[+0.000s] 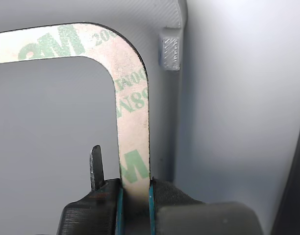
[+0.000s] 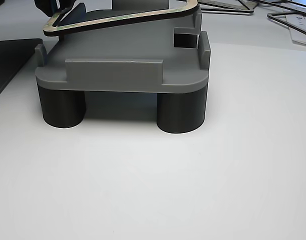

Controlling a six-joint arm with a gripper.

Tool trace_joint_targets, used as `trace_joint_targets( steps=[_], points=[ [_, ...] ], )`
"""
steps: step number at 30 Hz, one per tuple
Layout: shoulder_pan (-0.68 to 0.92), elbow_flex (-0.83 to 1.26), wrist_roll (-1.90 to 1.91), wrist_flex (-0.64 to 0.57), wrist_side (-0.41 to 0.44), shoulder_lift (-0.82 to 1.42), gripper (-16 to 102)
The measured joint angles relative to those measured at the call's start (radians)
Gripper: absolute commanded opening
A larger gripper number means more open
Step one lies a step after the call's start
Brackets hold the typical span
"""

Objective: Move top rectangular frame to the holder.

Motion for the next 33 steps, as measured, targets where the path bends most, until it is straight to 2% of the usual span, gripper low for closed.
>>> trace_joint_targets(
  steps=[33],
  points=[
    [-0.029, -0.025, 0.015, -0.006, 0.029, -0.094, -11]
  ],
)
